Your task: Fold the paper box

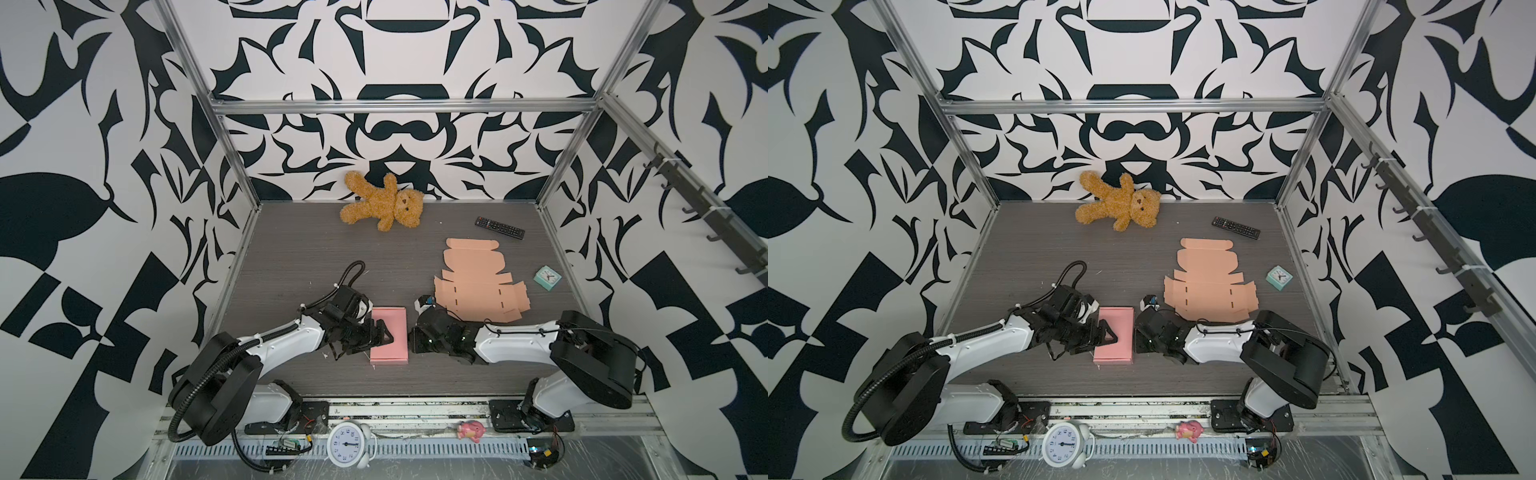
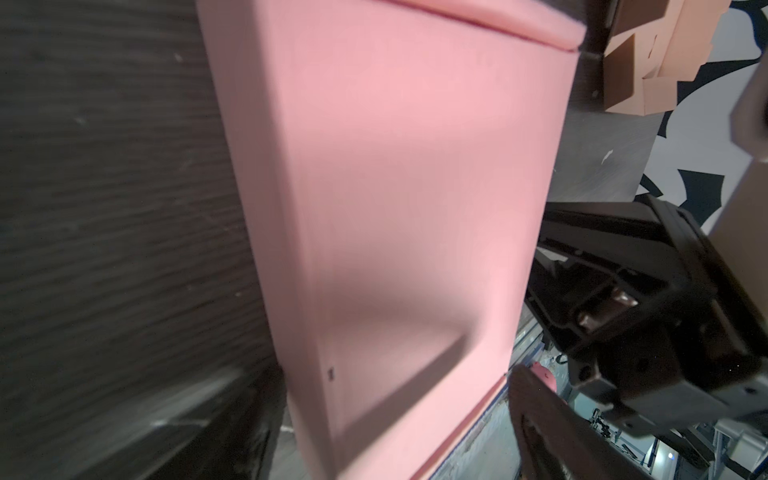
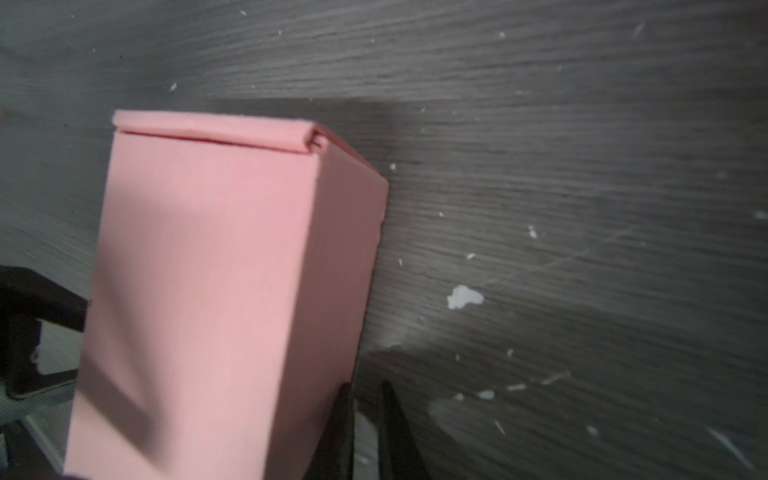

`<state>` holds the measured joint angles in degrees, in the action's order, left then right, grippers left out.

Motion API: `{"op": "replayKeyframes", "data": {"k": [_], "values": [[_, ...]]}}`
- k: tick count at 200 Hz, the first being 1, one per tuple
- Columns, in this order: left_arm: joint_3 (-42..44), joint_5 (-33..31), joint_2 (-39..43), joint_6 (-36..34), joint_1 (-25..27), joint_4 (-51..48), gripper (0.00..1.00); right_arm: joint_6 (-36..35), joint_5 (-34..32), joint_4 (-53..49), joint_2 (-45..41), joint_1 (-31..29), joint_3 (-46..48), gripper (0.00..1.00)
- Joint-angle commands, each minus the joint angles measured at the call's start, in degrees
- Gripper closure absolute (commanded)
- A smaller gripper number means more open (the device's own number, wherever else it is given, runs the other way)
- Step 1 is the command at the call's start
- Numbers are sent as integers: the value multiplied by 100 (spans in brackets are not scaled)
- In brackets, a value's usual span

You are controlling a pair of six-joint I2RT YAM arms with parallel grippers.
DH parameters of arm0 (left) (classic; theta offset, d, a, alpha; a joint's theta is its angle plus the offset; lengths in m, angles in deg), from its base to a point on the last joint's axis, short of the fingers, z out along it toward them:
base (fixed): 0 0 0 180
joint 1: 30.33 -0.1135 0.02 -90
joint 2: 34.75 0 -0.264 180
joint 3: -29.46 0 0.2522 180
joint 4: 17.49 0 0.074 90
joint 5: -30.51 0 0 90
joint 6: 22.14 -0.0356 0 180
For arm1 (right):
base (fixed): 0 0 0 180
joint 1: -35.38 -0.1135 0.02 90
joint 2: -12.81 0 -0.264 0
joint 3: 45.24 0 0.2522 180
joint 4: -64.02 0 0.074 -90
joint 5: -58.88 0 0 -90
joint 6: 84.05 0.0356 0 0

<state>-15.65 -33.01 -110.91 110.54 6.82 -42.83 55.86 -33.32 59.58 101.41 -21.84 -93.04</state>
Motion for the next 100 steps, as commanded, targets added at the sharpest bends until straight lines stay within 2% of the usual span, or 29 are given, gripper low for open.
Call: {"op": "replayKeyframes", "data": {"k": [1, 52, 100], "values": [[-187, 59, -53, 74, 21, 168, 14, 62, 52, -28, 117, -87, -182, 86], [-222, 120, -151, 101, 47, 294, 14, 72, 54, -70, 206, -237, -349, 86], [13, -121, 106, 101, 38, 90, 13, -10, -439, -827, -253, -269, -129, 86]]}}
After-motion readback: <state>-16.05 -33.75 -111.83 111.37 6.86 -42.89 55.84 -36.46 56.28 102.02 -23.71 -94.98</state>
